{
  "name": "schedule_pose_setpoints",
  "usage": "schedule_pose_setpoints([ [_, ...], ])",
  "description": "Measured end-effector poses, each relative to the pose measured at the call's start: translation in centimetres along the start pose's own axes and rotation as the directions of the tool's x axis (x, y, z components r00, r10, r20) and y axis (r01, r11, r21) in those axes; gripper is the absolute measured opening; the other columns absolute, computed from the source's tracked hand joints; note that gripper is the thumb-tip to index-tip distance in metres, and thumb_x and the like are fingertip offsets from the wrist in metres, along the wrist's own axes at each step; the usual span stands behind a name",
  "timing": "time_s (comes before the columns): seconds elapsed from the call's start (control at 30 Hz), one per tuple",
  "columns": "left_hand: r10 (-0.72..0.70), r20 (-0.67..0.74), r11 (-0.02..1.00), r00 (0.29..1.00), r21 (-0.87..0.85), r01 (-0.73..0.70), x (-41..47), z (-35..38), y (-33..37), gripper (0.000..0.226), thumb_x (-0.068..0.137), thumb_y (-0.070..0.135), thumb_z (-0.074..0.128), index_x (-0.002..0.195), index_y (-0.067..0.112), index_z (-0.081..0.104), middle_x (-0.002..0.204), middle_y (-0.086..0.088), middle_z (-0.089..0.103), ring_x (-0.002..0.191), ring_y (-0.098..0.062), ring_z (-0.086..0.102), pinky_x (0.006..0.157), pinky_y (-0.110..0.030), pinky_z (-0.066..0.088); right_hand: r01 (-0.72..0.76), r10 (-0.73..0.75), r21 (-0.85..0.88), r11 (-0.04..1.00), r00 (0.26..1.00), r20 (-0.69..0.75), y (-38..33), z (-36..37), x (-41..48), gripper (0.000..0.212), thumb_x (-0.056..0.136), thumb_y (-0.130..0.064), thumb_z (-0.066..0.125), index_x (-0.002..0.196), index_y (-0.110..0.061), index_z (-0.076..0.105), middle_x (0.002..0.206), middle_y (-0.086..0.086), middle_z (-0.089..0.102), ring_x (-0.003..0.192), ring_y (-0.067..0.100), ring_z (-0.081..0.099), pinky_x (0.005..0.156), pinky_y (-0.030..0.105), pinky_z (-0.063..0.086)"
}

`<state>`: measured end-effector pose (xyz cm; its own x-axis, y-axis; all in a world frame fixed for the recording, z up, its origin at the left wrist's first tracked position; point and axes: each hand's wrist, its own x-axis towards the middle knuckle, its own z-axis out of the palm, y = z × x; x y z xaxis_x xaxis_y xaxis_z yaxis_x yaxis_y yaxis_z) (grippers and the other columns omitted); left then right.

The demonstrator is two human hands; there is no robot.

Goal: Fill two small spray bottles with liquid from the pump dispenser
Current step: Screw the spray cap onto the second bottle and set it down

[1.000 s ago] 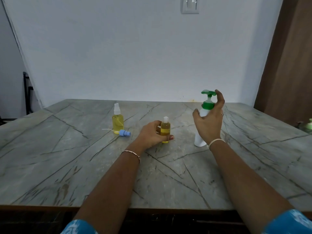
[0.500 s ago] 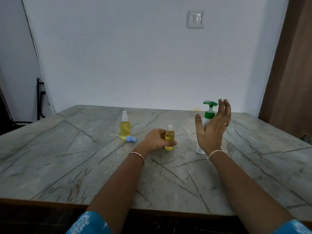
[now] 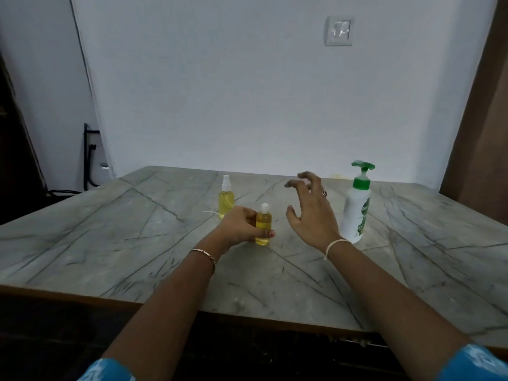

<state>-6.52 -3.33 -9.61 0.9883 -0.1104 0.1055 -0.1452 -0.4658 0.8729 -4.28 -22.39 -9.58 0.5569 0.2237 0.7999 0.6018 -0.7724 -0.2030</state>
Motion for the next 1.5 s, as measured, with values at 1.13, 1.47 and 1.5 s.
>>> schedule_pose_setpoints([
  [1.13, -0.028, -0.138, 0.998, 0.990, -0.067, 0.019, -2.9, -8.7, -4.6, 0.046, 0.065, 0.016, 0.087, 0.106, 0.007, 0.069, 0.100, -0.007, 0.073, 0.097, -0.019, 0.069, 0.091, -0.034, 0.055, -0.403, 0.338, 0.039, 0.914, 0.812, 0.477, -5.4, 10.9, 3.7, 0.029, 0.081, -0.048, 0.071, 0.099, -0.025, 0.067, 0.103, -0.001, 0.068, 0.095, 0.020, 0.061, 0.081, 0.034, 0.052],
  [1.47, -0.042, -0.143, 0.997, 0.989, -0.067, 0.033, -3.1, -8.0, -4.1, 0.046, 0.068, 0.016, 0.085, 0.109, 0.006, 0.067, 0.100, -0.008, 0.072, 0.096, -0.020, 0.069, 0.089, -0.034, 0.055, -0.524, 0.347, 0.371, 0.767, 0.824, 0.448, -5.5, 7.7, 3.4, 0.025, 0.077, -0.031, 0.079, 0.092, -0.015, 0.068, 0.084, 0.001, 0.068, 0.080, 0.017, 0.063, 0.070, 0.028, 0.051],
  [1.5, -0.041, -0.143, 0.997, 0.989, -0.068, 0.031, -3.0, -7.9, -4.0, 0.045, 0.068, 0.015, 0.085, 0.108, 0.005, 0.067, 0.099, -0.008, 0.072, 0.094, -0.019, 0.069, 0.088, -0.032, 0.055, -0.521, 0.345, 0.402, 0.753, 0.833, 0.433, -5.5, 7.1, 3.4, 0.024, 0.076, -0.030, 0.080, 0.091, -0.015, 0.068, 0.081, 0.000, 0.067, 0.076, 0.015, 0.063, 0.066, 0.025, 0.048],
])
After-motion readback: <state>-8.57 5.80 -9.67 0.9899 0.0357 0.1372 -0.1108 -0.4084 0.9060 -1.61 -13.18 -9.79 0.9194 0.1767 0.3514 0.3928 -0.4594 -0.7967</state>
